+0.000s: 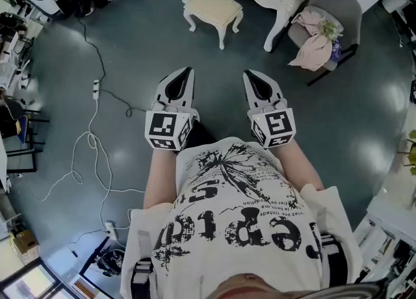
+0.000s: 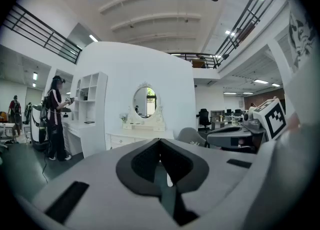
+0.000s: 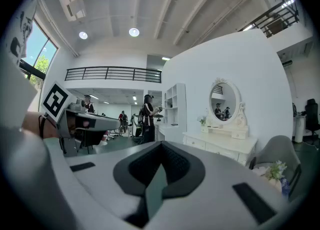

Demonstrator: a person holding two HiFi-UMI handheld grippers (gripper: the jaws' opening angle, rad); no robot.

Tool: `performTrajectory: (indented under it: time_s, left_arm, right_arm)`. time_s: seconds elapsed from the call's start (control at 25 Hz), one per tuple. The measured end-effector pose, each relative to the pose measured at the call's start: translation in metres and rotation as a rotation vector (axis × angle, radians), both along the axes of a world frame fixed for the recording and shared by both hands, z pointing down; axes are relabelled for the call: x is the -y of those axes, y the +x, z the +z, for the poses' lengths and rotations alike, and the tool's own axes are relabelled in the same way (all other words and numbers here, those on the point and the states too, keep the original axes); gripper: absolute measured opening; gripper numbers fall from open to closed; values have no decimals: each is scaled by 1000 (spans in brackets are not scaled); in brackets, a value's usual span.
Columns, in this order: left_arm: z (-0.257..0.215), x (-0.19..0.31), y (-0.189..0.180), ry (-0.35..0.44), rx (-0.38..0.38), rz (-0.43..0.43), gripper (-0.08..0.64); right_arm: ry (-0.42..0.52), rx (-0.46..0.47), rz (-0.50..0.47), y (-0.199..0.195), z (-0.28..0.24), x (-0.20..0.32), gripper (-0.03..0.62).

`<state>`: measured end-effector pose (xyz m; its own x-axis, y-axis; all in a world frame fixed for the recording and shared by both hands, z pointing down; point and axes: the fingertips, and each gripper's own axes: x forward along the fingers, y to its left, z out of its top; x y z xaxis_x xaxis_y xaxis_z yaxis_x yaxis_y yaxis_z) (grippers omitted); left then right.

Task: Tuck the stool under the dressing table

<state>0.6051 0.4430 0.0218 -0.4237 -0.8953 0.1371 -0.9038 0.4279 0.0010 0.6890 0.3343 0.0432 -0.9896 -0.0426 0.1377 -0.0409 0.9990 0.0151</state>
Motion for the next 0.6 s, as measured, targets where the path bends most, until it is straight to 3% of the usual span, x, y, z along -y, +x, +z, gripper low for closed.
performTrajectory:
  time_s: [0.36, 0.6]
  left_arm:
    - [14, -6, -17, -5, -28, 7, 20]
    - [25, -13, -56, -12, -43, 8, 20]
  right_arm:
    - [-20, -24, 30, -16, 13, -5, 17]
    - [-36, -22, 79, -52, 22, -1, 17]
